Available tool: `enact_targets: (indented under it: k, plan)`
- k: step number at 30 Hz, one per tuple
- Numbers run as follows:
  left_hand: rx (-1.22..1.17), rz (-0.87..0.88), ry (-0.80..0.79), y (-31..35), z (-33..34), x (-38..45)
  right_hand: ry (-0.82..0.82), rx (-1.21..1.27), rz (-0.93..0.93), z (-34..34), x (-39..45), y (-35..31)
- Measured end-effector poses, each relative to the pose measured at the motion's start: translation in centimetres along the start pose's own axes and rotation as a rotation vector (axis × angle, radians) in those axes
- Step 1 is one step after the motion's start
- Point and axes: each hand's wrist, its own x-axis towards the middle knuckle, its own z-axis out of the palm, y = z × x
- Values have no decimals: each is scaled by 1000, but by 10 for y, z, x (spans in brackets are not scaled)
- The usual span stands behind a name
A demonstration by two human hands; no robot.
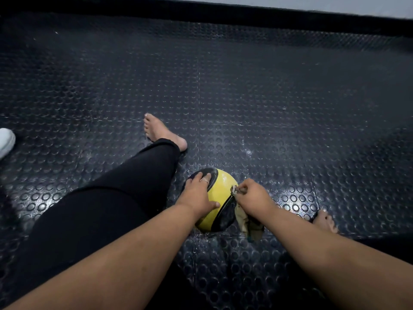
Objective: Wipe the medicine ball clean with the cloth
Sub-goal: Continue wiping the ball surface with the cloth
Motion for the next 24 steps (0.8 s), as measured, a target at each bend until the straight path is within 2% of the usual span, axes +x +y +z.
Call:
enact_targets:
  k: [4,7,9,12,15,17,22,24]
  plan:
    - [-36,-46,26,-1,-1,-3,89,1,-157,0,-4,-5]
    - [-52,-57,18,1,0,-4,53,-107,-334,12,-10,-12]
    - [-14,-66,-13,0,-1,-4,46,-176,-387,21,-12,-14]
    - [107,-78,-59,4,-5,-3,77,-201,-362,22,-4,-13]
    - [160,-67,-77,8,-7,-4,102,-122,-133,13,18,-15]
    - [174,-58,-82,9,-5,-5,102,-111,-66,10,23,-13]
    - [111,-85,-88,4,-18,0,61,-116,-333,26,-6,-19]
    - [103,-79,-94,3,-23,2,70,-153,-374,25,-3,-21]
